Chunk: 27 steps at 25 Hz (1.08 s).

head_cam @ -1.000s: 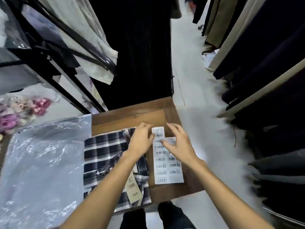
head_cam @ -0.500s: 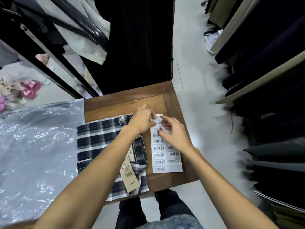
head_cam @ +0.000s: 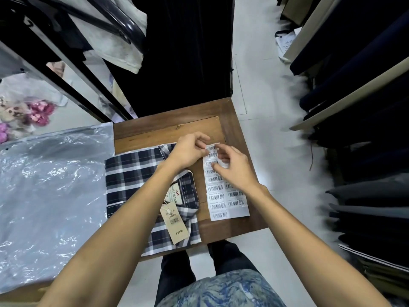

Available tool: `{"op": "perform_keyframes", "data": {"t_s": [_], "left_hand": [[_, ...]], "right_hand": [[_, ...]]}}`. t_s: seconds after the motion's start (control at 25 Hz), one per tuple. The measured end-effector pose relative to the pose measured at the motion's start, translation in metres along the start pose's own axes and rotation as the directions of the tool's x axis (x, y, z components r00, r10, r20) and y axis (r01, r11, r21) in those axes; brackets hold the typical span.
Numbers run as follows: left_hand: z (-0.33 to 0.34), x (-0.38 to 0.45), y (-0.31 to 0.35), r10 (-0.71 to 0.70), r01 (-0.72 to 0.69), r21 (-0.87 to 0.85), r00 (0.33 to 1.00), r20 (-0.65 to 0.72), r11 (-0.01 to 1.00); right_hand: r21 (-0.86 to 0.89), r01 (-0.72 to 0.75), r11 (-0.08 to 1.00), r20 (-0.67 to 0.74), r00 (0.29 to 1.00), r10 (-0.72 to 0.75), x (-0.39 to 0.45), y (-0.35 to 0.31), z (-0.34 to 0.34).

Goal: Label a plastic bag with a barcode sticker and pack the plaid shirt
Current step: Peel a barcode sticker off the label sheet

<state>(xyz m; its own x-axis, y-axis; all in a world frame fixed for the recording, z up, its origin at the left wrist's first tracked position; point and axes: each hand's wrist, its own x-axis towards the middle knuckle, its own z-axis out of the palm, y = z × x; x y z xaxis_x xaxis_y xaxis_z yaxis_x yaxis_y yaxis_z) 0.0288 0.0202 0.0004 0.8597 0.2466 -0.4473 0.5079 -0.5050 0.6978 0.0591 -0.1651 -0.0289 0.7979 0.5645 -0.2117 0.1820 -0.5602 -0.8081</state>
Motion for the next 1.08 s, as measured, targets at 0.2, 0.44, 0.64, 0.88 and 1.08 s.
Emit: {"op": "perform_keyframes", "data": {"t_s": [0.2,0.44,0.64,0.88,1.08], "left_hand": [[0.002,-0.01,-0.006,-0.049,0.041,-0.226,0.998,-0.031,0.973],[0.011,-0.005,-0.018,-0.101,0.08,-0.416,0.994,-0.029,0.906],[0.015,-0.008,-0.022,-0.102,0.083,-0.527,0.995,-0.008,0.846],[0.019,-0.014,-0.022,-0.068,-0.006,-0.439,0.986,-0.153,0.899],[0.021,-0.015,-0.018,0.022,-0.104,-0.343,0.971,-0.236,0.933]], "right_hand": [[-0.016,0.054,0.998,-0.065,0.996,-0.055,0.005,-0.003,0.005],[-0.009,0.13,0.991,-0.196,0.972,-0.13,0.01,0.003,0.02],[0.019,0.065,0.998,-0.211,0.976,-0.06,0.02,0.002,0.018],[0.045,0.053,0.998,-0.117,0.992,-0.047,0.026,0.002,0.011],[-0.003,0.063,0.998,-0.04,0.997,-0.064,0.031,0.001,0.0]]}}
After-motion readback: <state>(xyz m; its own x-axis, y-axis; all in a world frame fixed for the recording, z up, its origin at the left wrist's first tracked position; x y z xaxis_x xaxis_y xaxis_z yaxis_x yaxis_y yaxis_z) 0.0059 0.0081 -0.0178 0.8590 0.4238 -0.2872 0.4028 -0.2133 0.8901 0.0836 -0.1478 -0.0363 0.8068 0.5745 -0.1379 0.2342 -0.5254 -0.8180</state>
